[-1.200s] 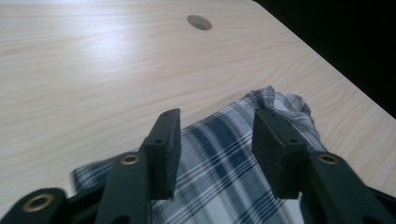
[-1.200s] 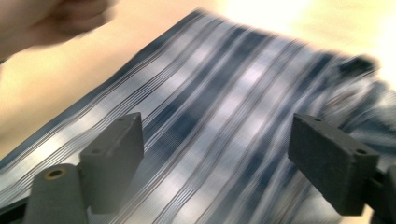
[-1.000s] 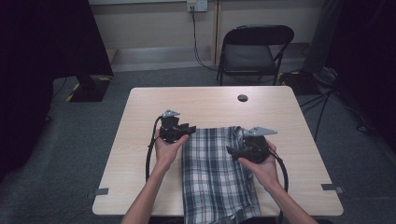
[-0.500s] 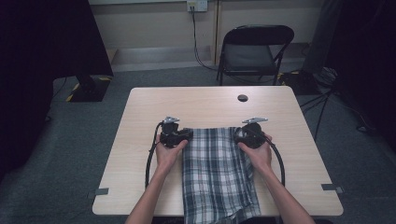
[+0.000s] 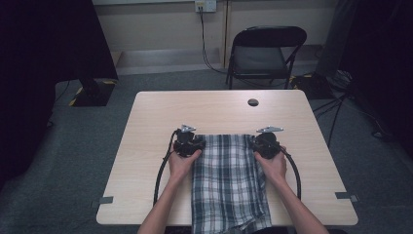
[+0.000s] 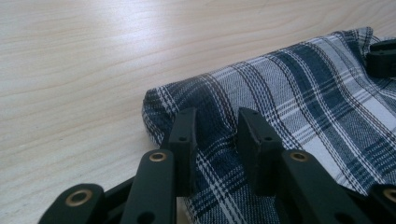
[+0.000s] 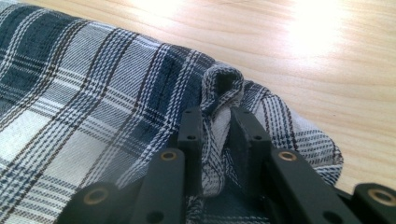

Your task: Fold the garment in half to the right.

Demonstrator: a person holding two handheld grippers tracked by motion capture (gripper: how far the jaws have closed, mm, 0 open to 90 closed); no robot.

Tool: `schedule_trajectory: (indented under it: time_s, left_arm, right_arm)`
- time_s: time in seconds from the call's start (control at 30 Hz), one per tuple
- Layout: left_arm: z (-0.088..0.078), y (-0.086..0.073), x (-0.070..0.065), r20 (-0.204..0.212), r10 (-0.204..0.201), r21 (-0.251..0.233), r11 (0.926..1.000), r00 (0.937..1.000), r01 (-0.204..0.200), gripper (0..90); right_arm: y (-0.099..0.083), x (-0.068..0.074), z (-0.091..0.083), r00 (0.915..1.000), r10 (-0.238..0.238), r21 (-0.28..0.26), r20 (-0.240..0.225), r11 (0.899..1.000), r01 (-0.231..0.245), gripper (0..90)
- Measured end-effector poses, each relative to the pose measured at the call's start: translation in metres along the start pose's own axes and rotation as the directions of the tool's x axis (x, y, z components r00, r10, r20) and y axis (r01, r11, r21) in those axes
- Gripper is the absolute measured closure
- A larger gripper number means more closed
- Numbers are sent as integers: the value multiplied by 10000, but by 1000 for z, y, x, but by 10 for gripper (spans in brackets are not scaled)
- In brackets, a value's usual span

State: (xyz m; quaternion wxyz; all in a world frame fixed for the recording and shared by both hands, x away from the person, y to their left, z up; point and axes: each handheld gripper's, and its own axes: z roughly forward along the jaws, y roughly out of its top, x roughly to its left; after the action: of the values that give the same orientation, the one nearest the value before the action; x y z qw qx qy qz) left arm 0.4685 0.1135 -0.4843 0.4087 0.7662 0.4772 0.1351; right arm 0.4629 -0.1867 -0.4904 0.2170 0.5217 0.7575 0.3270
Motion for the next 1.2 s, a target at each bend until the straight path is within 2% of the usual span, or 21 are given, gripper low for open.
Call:
schedule_trajectory:
  time_s: [0.03, 0.1, 0.27, 0.3, 0.4, 0.57, 0.67, 0.73, 0.83, 0.87, 0.9, 0.97, 1.03, 1.07, 1.13, 1.2]
  left_arm:
    - [2, -1, -1, -49, 93, 1, 10000, 9999, -93, 688]
    - [4, -1, 0, -24, 21, -8, 10000, 10000, -21, 689]
    - [10, -2, 2, -151, 13, -167, 9999, 9999, -15, 696]
    - [11, -2, 2, -136, 31, -183, 9998, 9999, -33, 696]
    - [12, -2, 7, 118, -249, -217, 9994, 9996, 252, 701]
    - [16, -1, 6, -191, -82, -296, 9995, 9998, 77, 702]
    - [18, 0, 10, -120, -160, -353, 9993, 9998, 156, 702]
    - [18, 3, 11, -81, -208, -214, 9996, 9998, 206, 701]
    - [15, 7, 11, -64, -248, -71, 9997, 9997, 248, 686]
    - [14, 8, 11, 20, -269, -121, 9996, 9996, 269, 671]
    - [11, 8, 11, 173, -340, -160, 9993, 9993, 343, 641]
    - [5, 9, 12, 286, -348, -289, 9989, 9990, 356, 599]
    - [-2, 10, 13, 626, -620, -471, 9968, 9961, 650, 526]
    - [-6, 11, 13, 723, -633, -524, 9964, 9954, 671, 508]
    - [-13, 12, 11, 742, -529, -560, 9968, 9958, 571, 485]
    - [-19, 13, 8, 857, -362, -499, 9979, 9957, 406, 500]
  right_arm:
    - [-1, 0, 0, 10000, -48, -11, 17, 10000, 48, 753]
    - [-1, -1, 1, 10000, -53, -33, -15, 10000, 53, 756]
    - [1, -6, 5, 9998, 189, -141, -108, 9997, -190, 758]
    - [1, -6, 6, 9998, 171, -148, -126, 9997, -173, 758]
    - [2, -9, 7, 9995, 186, -125, -266, 9997, -189, 758]
    - [5, -11, 11, 9993, 262, -191, -274, 9995, -267, 758]
    - [9, -13, 13, 9990, 322, -108, -322, 9994, -325, 757]
    - [11, -13, 15, 9989, 313, -85, -361, 9995, -316, 751]
    - [11, -15, 16, 9987, 255, -147, -443, 9996, -262, 677]
    - [11, -17, 15, 9983, 386, -145, -448, 9991, -392, 616]
    - [10, -19, 14, 9972, 570, -119, -478, 9983, -577, 597]
    - [9, -22, 10, 9954, 609, -187, -740, 9979, -624, 544]
    - [9, -23, 4, 9965, 503, -213, -673, 9984, -518, 476]
    - [9, -22, 0, 9965, 521, -271, -660, 9982, -540, 432]
    - [10, -22, -8, 9965, 480, -387, -685, 9980, -507, 384]
    - [12, -20, -17, 9971, 359, -493, -670, 9980, -393, 324]
